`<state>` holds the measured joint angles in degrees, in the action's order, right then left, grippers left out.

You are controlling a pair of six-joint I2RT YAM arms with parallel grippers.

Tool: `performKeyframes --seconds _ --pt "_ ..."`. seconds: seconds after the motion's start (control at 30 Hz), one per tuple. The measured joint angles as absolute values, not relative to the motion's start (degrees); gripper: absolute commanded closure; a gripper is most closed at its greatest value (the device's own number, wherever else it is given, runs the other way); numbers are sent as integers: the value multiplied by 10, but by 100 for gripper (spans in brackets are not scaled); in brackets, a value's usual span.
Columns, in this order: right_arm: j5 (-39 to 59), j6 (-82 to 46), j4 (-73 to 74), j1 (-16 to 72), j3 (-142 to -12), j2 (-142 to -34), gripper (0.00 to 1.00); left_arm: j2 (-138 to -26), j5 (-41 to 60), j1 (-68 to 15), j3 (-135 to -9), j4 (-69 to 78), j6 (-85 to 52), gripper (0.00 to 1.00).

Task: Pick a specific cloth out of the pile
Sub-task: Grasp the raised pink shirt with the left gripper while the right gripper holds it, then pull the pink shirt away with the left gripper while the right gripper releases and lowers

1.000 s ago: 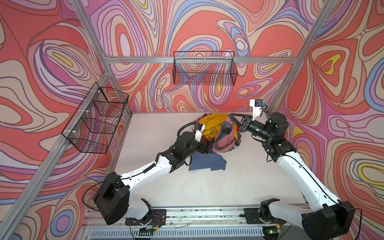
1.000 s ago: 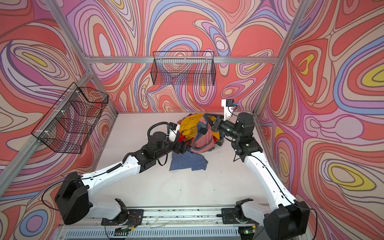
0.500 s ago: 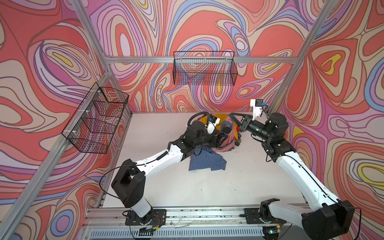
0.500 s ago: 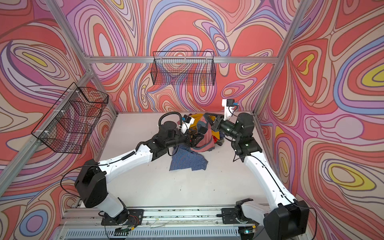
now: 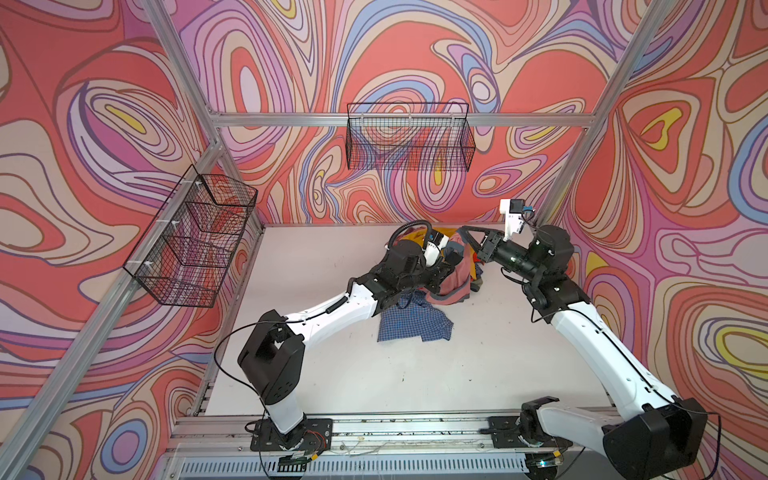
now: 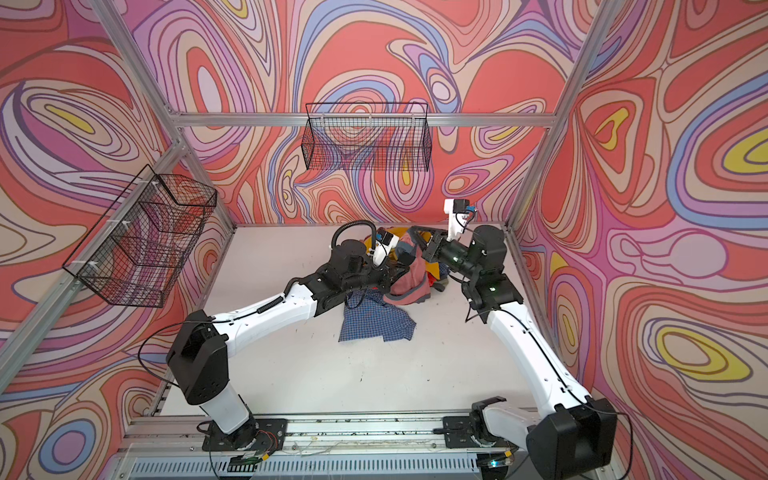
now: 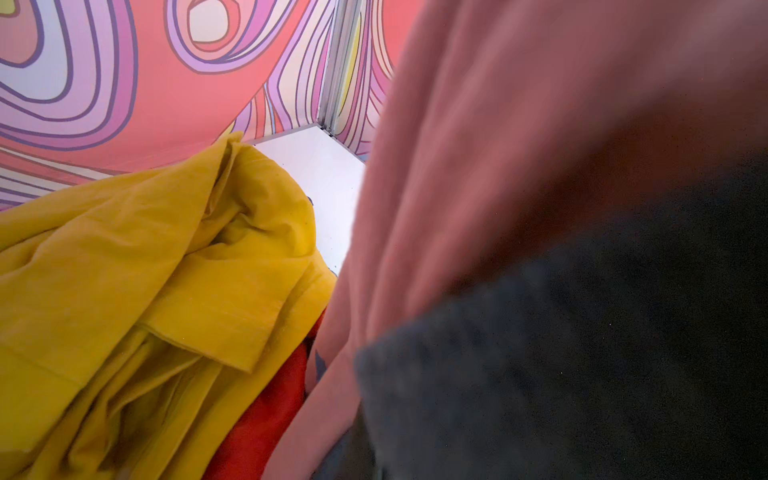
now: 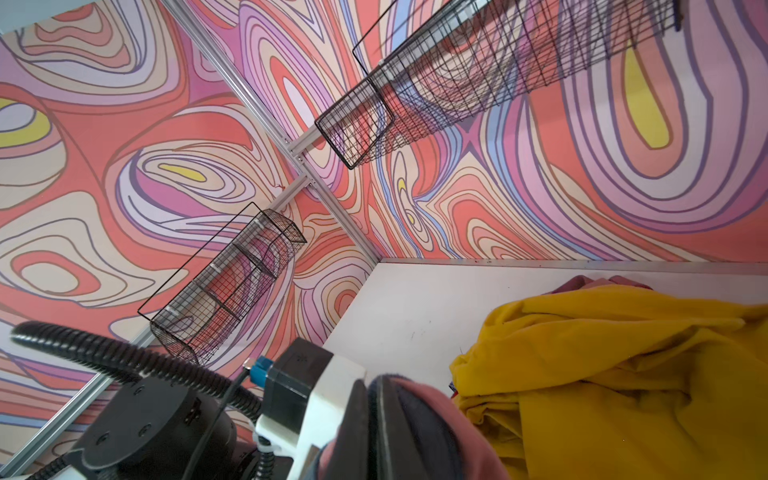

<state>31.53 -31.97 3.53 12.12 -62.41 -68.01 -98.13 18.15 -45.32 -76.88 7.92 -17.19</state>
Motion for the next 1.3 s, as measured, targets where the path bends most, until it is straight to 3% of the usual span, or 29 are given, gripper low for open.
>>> performKeyframes --seconds 0.07,0.1,0.23,0.3,0.37,0.5,0.67,0.9,1.13,1.3 --pt "302 -316 21 121 -625 -680 99 -980 180 -453 -769 78 -174 100" --pt "294 -313 14 121 -625 -680 92 -979 179 -453 -769 78 -176 100" --pt "258 -301 -14 121 -628 -680 51 -968 178 -453 -768 79 -191 100" --pt "230 -290 -35 121 -628 -680 36 -957 174 -454 -768 79 -202 100" --pt "198 -278 -59 121 -629 -679 27 -947 170 -455 -768 79 -212 100" --pt "129 -255 -107 119 -628 -675 19 -933 162 -466 -768 79 -229 100" --pt "88 -247 -126 98 -604 -661 17 -926 144 -496 -764 79 -238 100" --pt "105 -277 -120 25 -540 -660 24 -907 112 -507 -741 77 -243 100" --pt "202 -337 -42 -12 -469 -717 37 -889 95 -513 -737 74 -243 100" --pt "292 -377 35 -11 -433 -778 39 -886 87 -522 -737 69 -243 100"
